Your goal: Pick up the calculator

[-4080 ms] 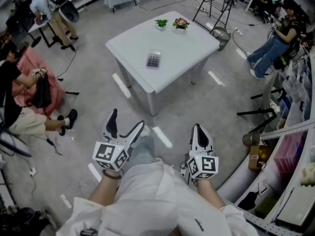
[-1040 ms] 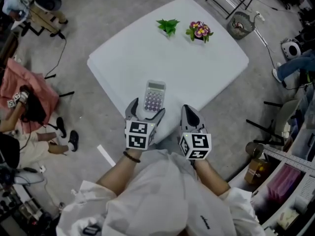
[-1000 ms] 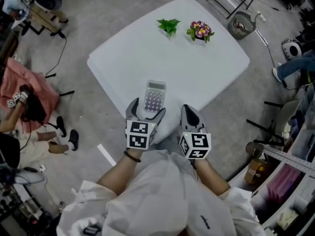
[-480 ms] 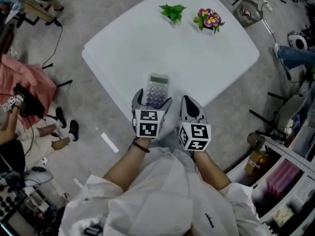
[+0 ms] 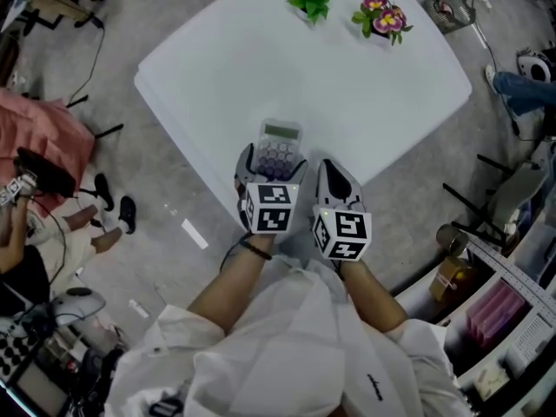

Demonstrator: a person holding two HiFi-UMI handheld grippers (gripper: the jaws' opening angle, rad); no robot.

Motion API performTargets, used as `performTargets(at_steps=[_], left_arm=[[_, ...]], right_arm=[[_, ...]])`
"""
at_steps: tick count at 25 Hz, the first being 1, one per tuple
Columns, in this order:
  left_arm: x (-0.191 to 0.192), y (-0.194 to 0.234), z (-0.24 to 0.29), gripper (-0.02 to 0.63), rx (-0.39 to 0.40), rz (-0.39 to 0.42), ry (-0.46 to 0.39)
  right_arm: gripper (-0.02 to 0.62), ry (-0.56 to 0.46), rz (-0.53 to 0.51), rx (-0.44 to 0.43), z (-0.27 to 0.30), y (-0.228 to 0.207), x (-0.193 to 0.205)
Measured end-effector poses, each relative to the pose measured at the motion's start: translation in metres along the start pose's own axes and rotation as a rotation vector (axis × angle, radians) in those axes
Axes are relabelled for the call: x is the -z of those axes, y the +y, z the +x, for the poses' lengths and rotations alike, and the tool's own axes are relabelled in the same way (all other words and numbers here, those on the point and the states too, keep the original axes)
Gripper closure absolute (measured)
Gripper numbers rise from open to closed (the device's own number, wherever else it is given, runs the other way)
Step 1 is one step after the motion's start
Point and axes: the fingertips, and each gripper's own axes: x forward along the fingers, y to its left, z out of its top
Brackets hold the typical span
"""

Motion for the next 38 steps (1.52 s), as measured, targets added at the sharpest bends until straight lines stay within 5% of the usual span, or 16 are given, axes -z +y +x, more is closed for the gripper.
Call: performTargets(at_steps=[27, 38], left_arm=[[0.007, 0.003, 0.018, 0.104, -0.053, 0.031, 0.004], [0.007, 0.008, 0.013, 0.106, 0.01, 0.041, 0.019]], right_arm=[[0.578, 0.045, 0.032, 0.024, 0.01, -0.009, 0.031], [0.578, 0.016, 0.046, 0.054, -0.009, -0.014, 0.026]])
